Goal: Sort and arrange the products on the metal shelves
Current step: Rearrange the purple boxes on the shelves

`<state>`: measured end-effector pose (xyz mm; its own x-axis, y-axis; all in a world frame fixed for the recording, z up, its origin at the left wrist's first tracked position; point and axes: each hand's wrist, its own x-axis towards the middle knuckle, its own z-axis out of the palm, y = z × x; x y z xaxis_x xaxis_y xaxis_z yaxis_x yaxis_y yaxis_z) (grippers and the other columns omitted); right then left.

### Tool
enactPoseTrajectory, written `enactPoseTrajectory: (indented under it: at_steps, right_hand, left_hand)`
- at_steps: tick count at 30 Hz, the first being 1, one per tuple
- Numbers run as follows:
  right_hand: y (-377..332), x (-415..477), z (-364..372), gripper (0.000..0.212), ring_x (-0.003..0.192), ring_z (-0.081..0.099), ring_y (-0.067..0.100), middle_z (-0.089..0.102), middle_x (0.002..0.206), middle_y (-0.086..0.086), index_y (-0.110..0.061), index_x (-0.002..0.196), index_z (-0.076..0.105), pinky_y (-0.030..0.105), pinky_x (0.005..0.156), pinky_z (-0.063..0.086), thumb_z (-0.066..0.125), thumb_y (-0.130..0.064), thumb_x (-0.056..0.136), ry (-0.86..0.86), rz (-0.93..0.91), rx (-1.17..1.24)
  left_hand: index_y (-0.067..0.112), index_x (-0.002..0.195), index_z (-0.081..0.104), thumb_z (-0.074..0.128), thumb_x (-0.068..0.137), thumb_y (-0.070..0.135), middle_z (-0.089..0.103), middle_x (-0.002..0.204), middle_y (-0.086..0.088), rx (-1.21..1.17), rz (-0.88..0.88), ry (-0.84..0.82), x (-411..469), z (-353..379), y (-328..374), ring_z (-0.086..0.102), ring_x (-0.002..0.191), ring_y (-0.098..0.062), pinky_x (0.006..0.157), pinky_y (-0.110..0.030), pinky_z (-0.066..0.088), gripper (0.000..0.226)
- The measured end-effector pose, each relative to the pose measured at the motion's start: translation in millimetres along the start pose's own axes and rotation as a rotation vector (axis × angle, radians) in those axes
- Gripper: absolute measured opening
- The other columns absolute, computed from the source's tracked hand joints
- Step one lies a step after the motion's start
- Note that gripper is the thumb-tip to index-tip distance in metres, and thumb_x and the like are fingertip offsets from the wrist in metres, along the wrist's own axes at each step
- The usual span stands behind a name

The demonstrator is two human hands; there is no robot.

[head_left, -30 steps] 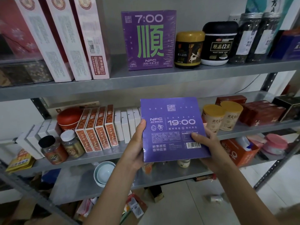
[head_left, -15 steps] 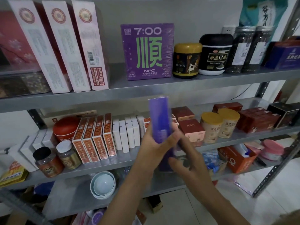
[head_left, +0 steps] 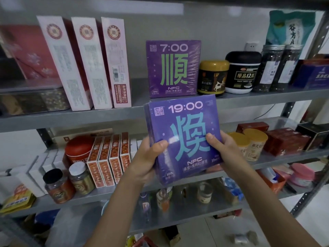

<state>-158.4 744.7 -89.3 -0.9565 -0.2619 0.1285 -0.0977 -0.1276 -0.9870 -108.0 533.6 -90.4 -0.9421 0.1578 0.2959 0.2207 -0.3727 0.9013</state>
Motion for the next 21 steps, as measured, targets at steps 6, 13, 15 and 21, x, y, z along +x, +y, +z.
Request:
enactPoseTrajectory:
  at_steps: [6,13,15,21]
  right_hand:
    - [6,14,20,0.066,0.091,0.073,0.02,0.075,0.1,-0.003,-0.022,0.114,0.056,0.027,0.062,0.059,0.072,-0.055,0.06,0.157,-0.12,0.088]
    - [2,30,29,0.063,0.091,0.073,0.023,0.075,0.103,0.0,-0.023,0.118,0.057,0.027,0.062,0.058,0.074,-0.05,0.063,0.129,-0.139,0.081]
    - [-6,34,31,0.061,0.088,0.074,0.019,0.075,0.102,-0.003,-0.026,0.117,0.057,0.024,0.06,0.057,0.074,-0.05,0.062,0.108,-0.166,0.017]
    - [-63,68,25,0.048,0.116,0.052,-0.006,0.05,0.133,-0.01,-0.029,0.141,0.043,0.012,0.09,0.045,0.055,-0.034,0.094,0.22,-0.451,-0.238]
  left_hand:
    - [0.034,0.105,0.057,0.075,0.077,0.032,0.073,0.098,0.017,0.283,0.115,0.274,17,-6,37,0.073,0.091,-0.012,0.061,-0.02,0.056,0.033]
    - [0.025,0.109,0.057,0.072,0.08,0.023,0.073,0.096,0.015,0.288,0.156,0.363,24,-10,51,0.073,0.09,-0.014,0.063,-0.025,0.059,0.033]
    - [0.023,0.109,0.057,0.073,0.074,0.028,0.074,0.096,0.012,0.257,0.175,0.4,23,-13,51,0.073,0.089,-0.016,0.064,-0.026,0.06,0.039]
    - [0.033,0.103,0.057,0.073,0.066,0.035,0.073,0.09,0.018,0.227,0.251,0.523,20,-25,60,0.073,0.084,-0.012,0.058,-0.024,0.058,0.04]
